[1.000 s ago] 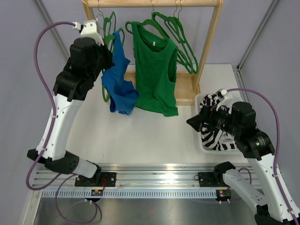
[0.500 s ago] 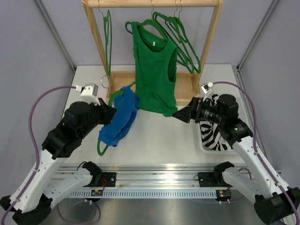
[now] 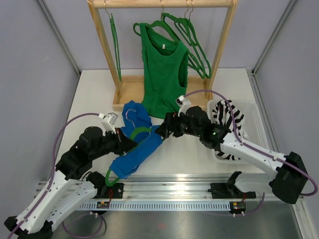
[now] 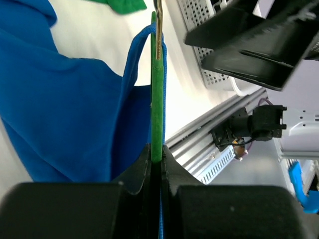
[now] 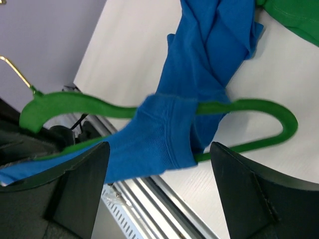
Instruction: Remove the tank top from the hanger
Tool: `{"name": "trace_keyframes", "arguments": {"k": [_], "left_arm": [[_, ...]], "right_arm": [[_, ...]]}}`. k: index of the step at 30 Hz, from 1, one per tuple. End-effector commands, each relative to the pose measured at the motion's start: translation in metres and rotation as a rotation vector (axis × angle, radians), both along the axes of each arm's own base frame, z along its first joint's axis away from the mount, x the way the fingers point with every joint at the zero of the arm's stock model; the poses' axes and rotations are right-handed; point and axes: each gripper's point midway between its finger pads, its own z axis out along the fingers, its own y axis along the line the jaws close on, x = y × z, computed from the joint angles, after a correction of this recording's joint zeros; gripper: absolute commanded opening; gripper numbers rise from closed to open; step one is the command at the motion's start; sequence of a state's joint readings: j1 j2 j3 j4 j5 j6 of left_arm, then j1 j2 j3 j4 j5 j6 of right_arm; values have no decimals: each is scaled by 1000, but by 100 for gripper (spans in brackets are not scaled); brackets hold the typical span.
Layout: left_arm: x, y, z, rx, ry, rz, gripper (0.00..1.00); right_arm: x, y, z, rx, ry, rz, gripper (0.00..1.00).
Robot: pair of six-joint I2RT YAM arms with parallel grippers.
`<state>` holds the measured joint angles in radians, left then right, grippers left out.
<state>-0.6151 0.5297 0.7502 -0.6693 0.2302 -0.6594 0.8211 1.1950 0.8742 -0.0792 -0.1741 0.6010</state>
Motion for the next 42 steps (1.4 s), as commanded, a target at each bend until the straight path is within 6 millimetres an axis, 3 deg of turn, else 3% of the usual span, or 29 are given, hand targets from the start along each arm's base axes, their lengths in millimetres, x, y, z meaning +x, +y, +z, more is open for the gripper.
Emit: {"name": "trace_keyframes", "arguments": {"k": [1, 3, 4, 10, 11, 12, 14, 16, 20, 26, 28, 29, 31, 32, 35, 36, 37, 42], "left_arm": [[-6, -21, 26, -137, -49, -90, 0], [-5, -23, 24, -137, -45, -97, 0], [-4, -24, 23, -135, -44, -104, 0], [1, -22, 24, -117, -56, -85, 0], [1, -22, 25, -118, -60, -85, 0], [1, -23, 26, -118, -59, -87, 0], [1, -22, 27, -114, -64, -84, 0], [2, -22, 29, -111, -73, -84, 0], [3, -17, 30, -82, -82, -68, 0], [0, -10, 20, -6, -79, -90, 0], [1, -7, 16, 15, -81, -76, 0], [1, -5, 15, 19, -82, -69, 0], [4, -2, 14, 30, -86, -44, 0], [5, -1, 14, 31, -87, -34, 0], [10, 1, 18, 20, -106, -4, 0], [11, 1, 19, 16, -111, -2, 0], [12, 0, 21, 6, -116, 3, 0], [9, -9, 34, -45, -136, -36, 0]], "right_arm": [[26, 19, 27, 9, -110, -89, 88], [24, 30, 19, -1, -97, -64, 84], [22, 34, 19, 3, -93, -53, 78], [23, 33, 6, -42, -92, -58, 54], [23, 32, 5, -51, -89, -56, 41], [25, 30, 3, -62, -92, -70, 34], [27, 26, 0, -87, -93, -86, 26], [28, 25, -3, -102, -99, -90, 3], [30, 20, -11, -131, -94, -106, 0], [46, -7, -24, -257, -109, -236, 0], [44, -3, -23, -247, -102, -211, 0], [41, 2, -21, -225, -99, -180, 0], [30, 16, -16, -160, -67, -115, 26], [26, 20, -14, -131, -53, -97, 47], [9, 36, 0, -4, -18, -13, 66], [0, 42, 2, 37, -6, 34, 85], [-2, 47, 10, 84, -12, 48, 95], [3, 51, 9, 69, -10, 38, 99]]}}
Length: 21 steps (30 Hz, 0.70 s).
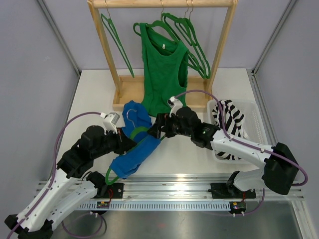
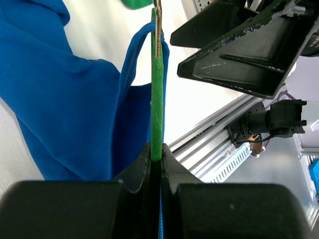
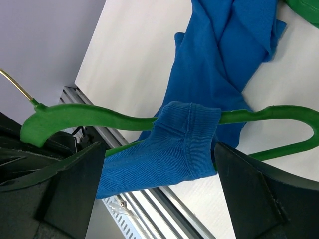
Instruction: Remove the tank top from the hanger
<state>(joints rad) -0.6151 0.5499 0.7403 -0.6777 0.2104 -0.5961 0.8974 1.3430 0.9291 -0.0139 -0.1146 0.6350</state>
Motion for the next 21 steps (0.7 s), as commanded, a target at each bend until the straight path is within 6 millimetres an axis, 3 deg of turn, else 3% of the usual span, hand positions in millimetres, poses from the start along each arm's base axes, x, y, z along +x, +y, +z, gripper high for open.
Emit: {"name": "trace_keyframes", "arguments": {"k": [1, 3, 7, 9, 12, 15, 20, 21], "left_arm": [[5, -14, 49, -122, -123, -37, 0], [4, -17, 49, -132, -114, -50, 0], [5, -18, 51, -145, -117, -48, 0], [4, -19, 52, -150, -118, -53, 0], [4, -18, 51, -145, -118, -50, 0], [8, -12, 46, -108, -113, -18, 0], [9, -7, 39, -64, -108, -11, 0], [8, -6, 37, -51, -106, -8, 0]], "right_arm": [[2, 12, 22, 63, -30, 15, 98], [8, 12, 18, 39, -35, -16, 93], [14, 9, 6, -37, -33, -63, 67], [17, 11, 6, -55, -47, -76, 64], [20, 11, 6, -57, -50, -82, 45], [21, 8, 6, -67, -61, -96, 38], [29, -7, 3, -117, -92, -161, 1], [29, -11, -1, -143, -95, -165, 0]]}}
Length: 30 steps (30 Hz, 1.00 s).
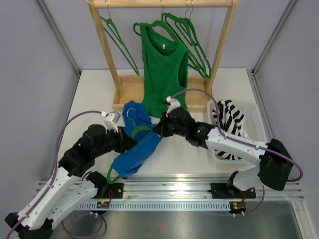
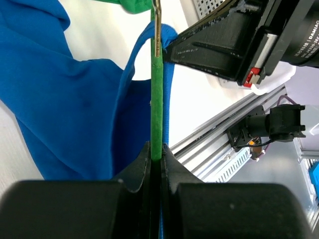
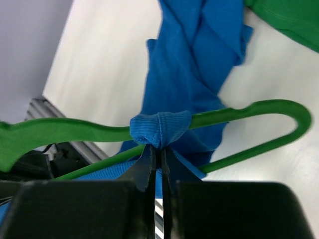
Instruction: Remove the tank top from the hanger
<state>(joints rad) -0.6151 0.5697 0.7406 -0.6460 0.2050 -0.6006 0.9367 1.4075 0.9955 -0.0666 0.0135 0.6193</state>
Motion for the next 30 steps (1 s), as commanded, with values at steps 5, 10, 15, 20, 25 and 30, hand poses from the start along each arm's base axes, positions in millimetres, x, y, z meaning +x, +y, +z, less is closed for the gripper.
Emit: {"name": "trace_keyframes", "arguments": {"k": [5, 10, 15, 20, 25, 30], "left_arm": [[-1, 3, 31, -11, -104, -17, 0], [-19, -7, 29, -18, -104, -155, 0], [-36, -10, 30, -20, -112, -256, 0], [-34, 0, 39, 1, -162, -220, 0], [-33, 10, 75, -78, -320, -151, 0], [-28, 16, 126, -231, -517, -70, 0]], "right_arm": [[33, -41, 1, -138, -97, -178, 0], [62, -82, -24, -228, -35, -318, 0], [87, -125, -53, -302, 47, -436, 0], [86, -128, -76, -301, 142, -386, 0], [73, -118, -93, -255, 208, -322, 0], [38, -74, -63, 20, 209, -57, 0]]}}
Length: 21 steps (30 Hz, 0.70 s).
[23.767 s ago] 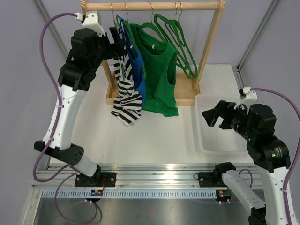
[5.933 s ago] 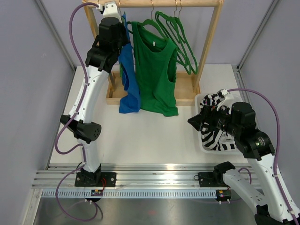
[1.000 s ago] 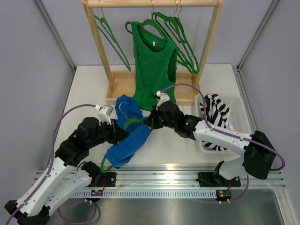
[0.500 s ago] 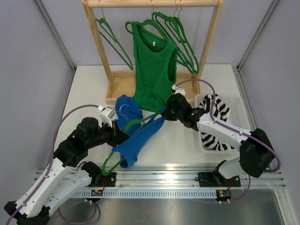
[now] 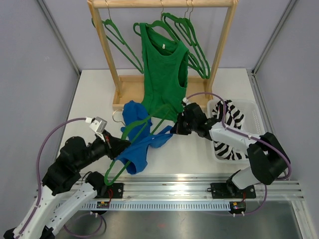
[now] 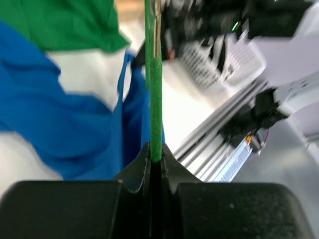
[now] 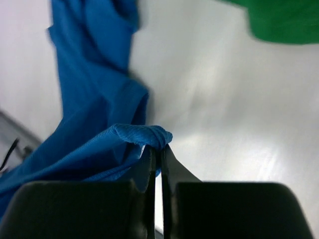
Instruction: Remove the tank top from the hanger
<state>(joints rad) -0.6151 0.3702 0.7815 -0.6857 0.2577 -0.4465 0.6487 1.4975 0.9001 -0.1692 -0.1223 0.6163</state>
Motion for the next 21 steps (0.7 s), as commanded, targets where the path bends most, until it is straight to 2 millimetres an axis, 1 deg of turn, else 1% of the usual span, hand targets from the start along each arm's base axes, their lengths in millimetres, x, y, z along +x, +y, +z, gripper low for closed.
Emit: {"name": "trace_keyframes", "arguments": {"k": [1, 2, 3, 4, 5, 6, 7, 8, 9, 10, 11, 12, 13, 14, 15, 16, 17, 18, 19, 20, 21], "left_arm": [[1, -1, 89, -237, -280, 14, 0], [3, 2, 110, -293, -360, 31, 0], [6, 3, 114, -311, -387, 46, 0], [8, 5, 123, -328, -422, 59, 0], [14, 8, 140, -354, -496, 90, 0], [17, 10, 150, -370, -531, 108, 0], [20, 11, 162, -384, -567, 124, 0], [23, 17, 184, -415, -642, 159, 0], [34, 11, 188, -406, -650, 169, 0], [34, 13, 208, -423, -703, 176, 0], [36, 17, 228, -436, -773, 198, 0], [50, 9, 234, -419, -777, 210, 0], [54, 11, 245, -424, -801, 234, 0], [54, 22, 275, -460, -875, 290, 0], [59, 30, 287, -478, -897, 350, 0], [71, 29, 293, -479, -902, 386, 0], [68, 47, 320, -528, -957, 471, 0], [71, 53, 329, -538, -964, 511, 0], [85, 51, 334, -530, -948, 545, 0], [89, 53, 341, -526, -953, 573, 0], [85, 56, 358, -545, -973, 575, 0]], "right_arm": [[-16, 24, 44, 266, -77, 156, 0], [-42, 33, 52, 362, -29, 253, 0], [-52, 39, 78, 440, -79, 317, 0], [-67, 42, 89, 480, -82, 385, 0], [-91, 45, 98, 511, -63, 486, 0], [-117, 51, 111, 515, -82, 579, 0], [-132, 52, 114, 487, -89, 627, 0], [-134, 52, 114, 409, -156, 641, 0], [-162, 49, 99, 335, -96, 690, 0], [-167, 44, 101, 311, -106, 692, 0], [-171, 34, 87, 260, -66, 672, 0], [-172, 27, 80, 230, -51, 651, 0], [-171, 19, 75, 196, -52, 620, 0], [-166, 1, 52, 95, -18, 543, 0], [-165, -8, 44, 51, -6, 508, 0], [-165, -16, 40, 19, 3, 479, 0], [-165, -29, 27, -39, 33, 435, 0], [-166, -35, 28, -49, 31, 407, 0], [-163, -40, 25, -63, 29, 372, 0], [-165, -39, 28, -44, 28, 362, 0], [-164, -40, 35, -27, 12, 352, 0]]}}
